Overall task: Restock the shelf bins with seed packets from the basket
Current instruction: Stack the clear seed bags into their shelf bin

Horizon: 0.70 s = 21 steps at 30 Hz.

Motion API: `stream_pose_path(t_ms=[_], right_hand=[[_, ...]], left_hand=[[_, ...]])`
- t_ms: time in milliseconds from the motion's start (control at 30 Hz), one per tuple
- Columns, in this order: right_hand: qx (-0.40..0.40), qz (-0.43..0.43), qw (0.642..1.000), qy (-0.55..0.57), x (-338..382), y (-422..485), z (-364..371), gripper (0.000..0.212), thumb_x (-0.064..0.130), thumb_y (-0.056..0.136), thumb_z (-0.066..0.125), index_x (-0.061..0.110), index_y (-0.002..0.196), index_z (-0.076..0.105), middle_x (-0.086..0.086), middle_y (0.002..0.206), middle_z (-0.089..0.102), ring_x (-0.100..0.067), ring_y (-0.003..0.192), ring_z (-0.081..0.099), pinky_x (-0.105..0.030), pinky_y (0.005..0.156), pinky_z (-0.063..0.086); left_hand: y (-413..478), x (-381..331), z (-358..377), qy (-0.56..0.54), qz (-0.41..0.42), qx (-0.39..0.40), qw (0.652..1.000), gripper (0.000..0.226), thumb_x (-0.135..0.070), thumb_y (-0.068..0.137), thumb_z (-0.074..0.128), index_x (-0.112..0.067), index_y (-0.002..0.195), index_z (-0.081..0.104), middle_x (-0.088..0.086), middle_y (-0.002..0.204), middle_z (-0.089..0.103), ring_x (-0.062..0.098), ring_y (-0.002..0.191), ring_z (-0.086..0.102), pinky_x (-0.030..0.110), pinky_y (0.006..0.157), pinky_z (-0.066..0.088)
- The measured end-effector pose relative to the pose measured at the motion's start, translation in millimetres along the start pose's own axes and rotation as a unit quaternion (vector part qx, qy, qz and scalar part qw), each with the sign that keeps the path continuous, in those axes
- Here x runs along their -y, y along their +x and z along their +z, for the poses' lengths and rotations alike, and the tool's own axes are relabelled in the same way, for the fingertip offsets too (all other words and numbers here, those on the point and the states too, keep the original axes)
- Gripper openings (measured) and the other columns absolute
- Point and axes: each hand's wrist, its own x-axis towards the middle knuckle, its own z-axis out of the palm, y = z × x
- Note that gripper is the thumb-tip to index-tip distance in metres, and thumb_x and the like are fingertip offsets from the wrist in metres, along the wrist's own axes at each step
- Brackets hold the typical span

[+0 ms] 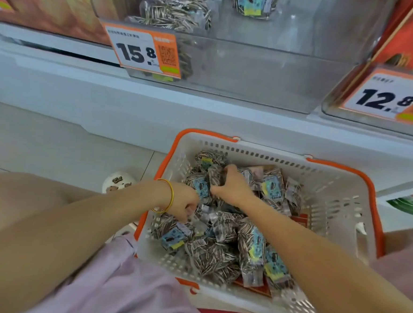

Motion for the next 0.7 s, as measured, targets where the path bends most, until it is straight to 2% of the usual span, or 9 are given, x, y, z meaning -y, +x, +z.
stream_pose_path(t_ms=[67,133,267,333,433,467,533,600,700], right_hand=[[-0.008,-0.018,0.994,0.109,1.3,-7.4,-15.9,0.057,0.025,0.084,0.066,0.011,0.13,0.036,-0.001,0.107,0.048,-0.017,0.094,0.051,-0.03,0.076,0.041],[0.012,-0.026,0.98,0.196,0.9,-14.6,-30.2,0.053,0.02,0.085,0.064,0.015,0.131,0.039,0.002,0.109,0.049,-0.015,0.1,0.05,-0.029,0.083,0.042],[0.136,0.007,0.868,0.478,-3.6,-29.5,-58.3,0.048,0.027,0.077,0.057,0.003,0.117,0.05,-0.01,0.102,0.06,-0.025,0.097,0.059,-0.041,0.09,0.049],[0.156,0.025,0.856,0.492,-7.3,-37.7,-64.8,0.049,0.036,0.077,0.065,0.01,0.117,0.056,-0.006,0.107,0.064,-0.022,0.097,0.063,-0.042,0.089,0.051],[0.128,0.085,0.865,0.477,-20.8,-43.1,-61.4,0.101,0.039,0.057,0.085,0.023,0.143,0.034,-0.001,0.143,0.042,-0.025,0.131,0.042,-0.058,0.105,0.036],[0.134,0.083,0.849,0.505,-23.4,-43.3,-59.2,0.1,0.034,0.058,0.086,0.023,0.143,0.034,-0.005,0.144,0.043,-0.029,0.131,0.044,-0.061,0.104,0.036],[0.159,0.064,0.803,0.571,-23.4,-46.9,-54.5,0.077,0.019,0.069,0.079,0.021,0.136,0.042,-0.012,0.133,0.055,-0.033,0.12,0.054,-0.061,0.099,0.04],[0.138,0.056,0.81,0.568,-20.1,-51.8,-52.4,0.063,0.016,0.069,0.078,0.024,0.124,0.05,-0.008,0.127,0.059,-0.031,0.119,0.055,-0.06,0.1,0.04],[0.103,0.044,0.826,0.553,-16.8,-54.6,-44.7,0.076,0.013,0.064,0.083,0.019,0.129,0.045,-0.007,0.121,0.064,-0.03,0.116,0.057,-0.061,0.099,0.04]], left_hand=[[3.1,2.8,1.8,-0.014,0.003,-0.012,1.0,0.006,-0.016,0.09,0.056,-0.014,0.09,0.051,0.003,0.093,0.052,0.019,0.085,0.048,0.031,0.076,0.042],[0.9,7.2,-2.7,-0.063,0.01,-0.039,0.997,0.016,-0.014,0.092,0.052,-0.019,0.08,0.043,0.0,0.086,0.048,0.017,0.08,0.045,0.028,0.072,0.039],[-13.4,15.1,-29.1,-0.206,0.015,-0.137,0.969,0.023,-0.017,0.096,0.045,-0.024,0.076,0.036,-0.005,0.078,0.044,0.008,0.066,0.041,0.023,0.063,0.038],[-18.7,17.5,-38.5,-0.271,0.018,-0.17,0.947,0.015,-0.019,0.098,0.043,-0.021,0.083,0.041,-0.004,0.078,0.045,0.008,0.065,0.043,0.024,0.064,0.043],[-20.0,15.1,-43.3,-0.298,0.008,-0.203,0.933,0.015,-0.027,0.099,0.038,-0.015,0.1,0.047,0.002,0.087,0.049,0.013,0.074,0.045,0.028,0.068,0.043],[-18.7,14.5,-43.1,-0.306,0.007,-0.214,0.928,0.019,-0.029,0.1,0.036,-0.015,0.102,0.048,0.005,0.09,0.05,0.016,0.078,0.045,0.03,0.072,0.042],[-20.0,10.6,-44.8,-0.326,0.017,-0.228,0.917,0.021,-0.032,0.1,0.035,-0.015,0.101,0.047,0.004,0.09,0.047,0.018,0.082,0.042,0.031,0.075,0.038],[-21.8,7.9,-47.9,-0.335,0.021,-0.239,0.911,0.018,-0.034,0.1,0.035,-0.02,0.1,0.046,-0.001,0.089,0.046,0.016,0.082,0.043,0.028,0.075,0.037],[-24.5,-0.9,-51.3,-0.33,0.025,-0.259,0.908,0.016,-0.033,0.099,0.038,-0.018,0.098,0.044,-0.004,0.081,0.045,0.009,0.071,0.041,0.02,0.064,0.034]])
